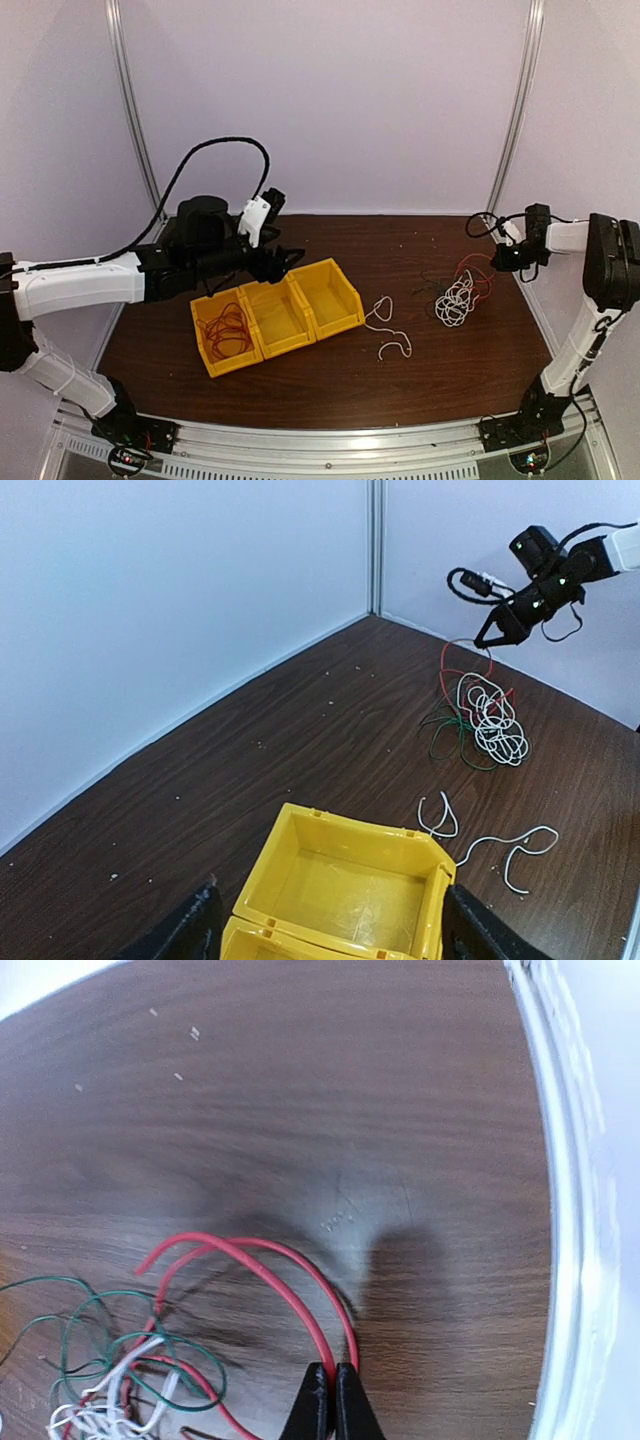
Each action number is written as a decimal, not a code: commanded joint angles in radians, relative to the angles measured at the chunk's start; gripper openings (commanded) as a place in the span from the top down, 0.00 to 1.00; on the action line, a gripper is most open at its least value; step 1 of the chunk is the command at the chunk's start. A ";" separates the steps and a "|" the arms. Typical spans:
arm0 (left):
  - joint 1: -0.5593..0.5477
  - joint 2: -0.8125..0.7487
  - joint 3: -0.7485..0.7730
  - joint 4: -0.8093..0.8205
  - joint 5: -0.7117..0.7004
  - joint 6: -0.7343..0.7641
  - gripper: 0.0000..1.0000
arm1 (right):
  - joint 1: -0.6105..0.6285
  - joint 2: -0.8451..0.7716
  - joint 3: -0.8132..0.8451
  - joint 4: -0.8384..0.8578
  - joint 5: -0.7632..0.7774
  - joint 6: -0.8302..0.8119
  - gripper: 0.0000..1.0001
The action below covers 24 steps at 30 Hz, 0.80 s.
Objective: Untangle the cables
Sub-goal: Pick up one of the twisted cables from the tangled cable pile, then pass from the right arm to the left
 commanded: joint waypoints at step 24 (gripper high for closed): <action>-0.123 0.092 0.055 0.224 0.155 0.031 0.33 | 0.124 -0.815 0.141 -0.311 -0.600 -0.194 1.00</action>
